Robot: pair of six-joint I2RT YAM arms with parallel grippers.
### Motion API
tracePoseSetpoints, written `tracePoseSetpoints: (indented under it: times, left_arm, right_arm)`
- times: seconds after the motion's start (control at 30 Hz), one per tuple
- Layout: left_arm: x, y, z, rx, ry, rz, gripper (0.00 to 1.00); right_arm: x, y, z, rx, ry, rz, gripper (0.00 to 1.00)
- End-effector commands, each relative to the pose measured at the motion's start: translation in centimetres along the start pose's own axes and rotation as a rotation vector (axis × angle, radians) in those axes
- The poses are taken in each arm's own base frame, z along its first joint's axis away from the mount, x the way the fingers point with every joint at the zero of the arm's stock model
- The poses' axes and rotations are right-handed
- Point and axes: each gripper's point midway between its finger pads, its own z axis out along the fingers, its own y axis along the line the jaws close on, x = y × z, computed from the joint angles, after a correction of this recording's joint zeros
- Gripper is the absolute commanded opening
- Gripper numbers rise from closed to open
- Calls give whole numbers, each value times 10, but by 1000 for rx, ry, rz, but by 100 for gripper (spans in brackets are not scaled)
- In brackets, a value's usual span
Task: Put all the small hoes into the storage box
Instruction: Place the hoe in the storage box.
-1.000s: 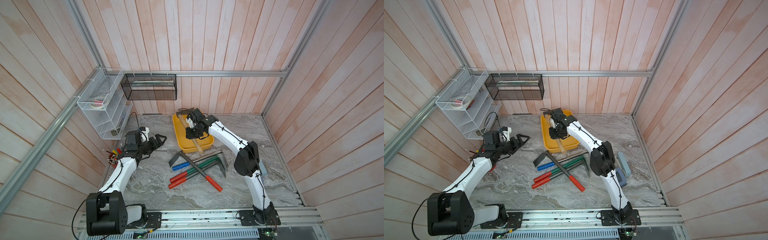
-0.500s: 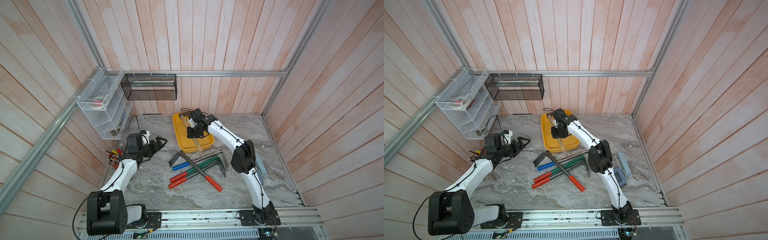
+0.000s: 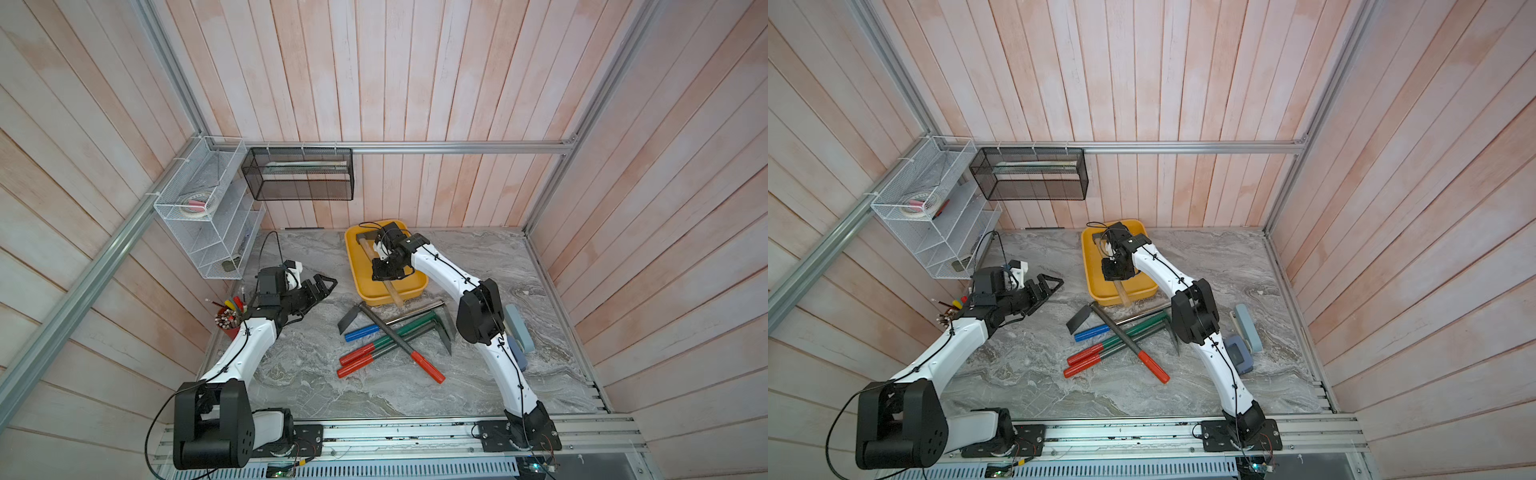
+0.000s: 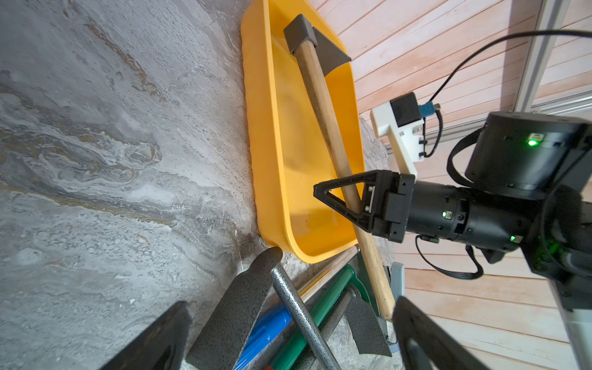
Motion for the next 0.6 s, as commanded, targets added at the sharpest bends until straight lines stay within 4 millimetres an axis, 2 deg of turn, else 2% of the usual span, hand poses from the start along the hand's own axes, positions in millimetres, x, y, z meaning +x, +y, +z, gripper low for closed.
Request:
tracePoseSetpoints:
  times: [0.0,0.57]
  left_arm:
    - [4,1,3,11,11,1,100]
    - [10,1,6,6,25,5,100]
  right_arm:
    - [-36,20,-12,-83,-123,-35,0]
    - [-47,12,10,-97,-152,-12,0]
